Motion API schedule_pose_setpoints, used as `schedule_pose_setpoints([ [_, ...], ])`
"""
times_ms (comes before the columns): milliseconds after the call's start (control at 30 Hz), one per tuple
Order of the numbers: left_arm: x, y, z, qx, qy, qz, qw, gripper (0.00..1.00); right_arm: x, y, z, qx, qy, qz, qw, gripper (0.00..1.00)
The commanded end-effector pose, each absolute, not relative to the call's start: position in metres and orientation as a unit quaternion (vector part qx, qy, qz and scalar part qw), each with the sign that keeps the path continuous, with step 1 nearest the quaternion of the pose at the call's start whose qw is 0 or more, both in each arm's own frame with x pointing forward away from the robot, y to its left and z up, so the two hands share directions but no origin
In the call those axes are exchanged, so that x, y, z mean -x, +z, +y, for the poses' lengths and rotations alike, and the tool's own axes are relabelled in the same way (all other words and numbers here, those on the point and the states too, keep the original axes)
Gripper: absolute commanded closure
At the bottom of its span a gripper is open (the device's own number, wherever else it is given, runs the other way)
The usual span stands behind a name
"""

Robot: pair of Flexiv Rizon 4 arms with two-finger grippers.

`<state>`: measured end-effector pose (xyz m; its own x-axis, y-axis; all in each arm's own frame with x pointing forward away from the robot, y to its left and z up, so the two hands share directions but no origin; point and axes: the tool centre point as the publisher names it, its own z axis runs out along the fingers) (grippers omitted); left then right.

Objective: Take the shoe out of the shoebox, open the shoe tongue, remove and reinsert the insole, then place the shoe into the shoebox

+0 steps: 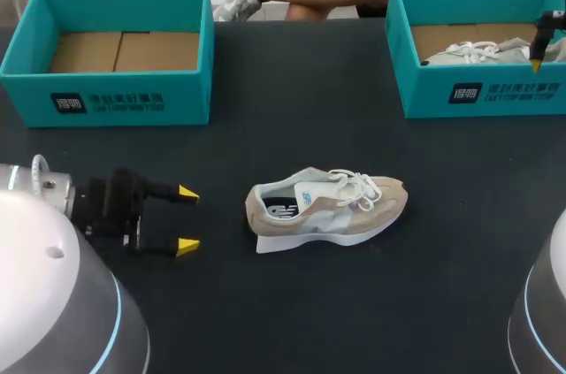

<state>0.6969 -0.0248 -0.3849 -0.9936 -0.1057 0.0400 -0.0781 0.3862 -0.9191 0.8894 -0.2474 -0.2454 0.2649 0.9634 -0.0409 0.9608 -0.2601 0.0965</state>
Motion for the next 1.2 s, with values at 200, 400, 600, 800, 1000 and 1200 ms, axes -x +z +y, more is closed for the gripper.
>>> schedule_pose_setpoints([
  [200, -0.697, -0.384, -0.028, 0.057, -0.548, 0.834, 0.014, 0.00, -0.889, -0.246, -0.247, -0.794, 0.014, 0.606, 0.051, 0.00],
  [400, -0.695, -0.384, -0.036, 0.060, -0.549, 0.834, 0.015, 0.00, -0.889, -0.246, -0.247, -0.794, 0.014, 0.606, 0.051, 0.00],
  [600, -0.691, -0.386, -0.059, 0.087, -0.567, 0.818, 0.038, 0.00, -0.889, -0.246, -0.247, -0.794, 0.014, 0.606, 0.051, 0.00],
  [800, -0.690, -0.392, -0.074, 0.095, -0.563, 0.820, 0.042, 0.00, -0.889, -0.246, -0.247, -0.794, 0.014, 0.606, 0.051, 0.00],
  [1000, -0.692, -0.395, -0.088, 0.101, -0.561, 0.821, 0.038, 0.00, -0.889, -0.246, -0.247, -0.794, 0.014, 0.606, 0.051, 0.00],
  [1200, -0.697, -0.399, -0.098, 0.106, -0.555, 0.824, 0.043, 0.00, -0.889, -0.246, -0.247, -0.794, 0.014, 0.606, 0.051, 0.00],
])
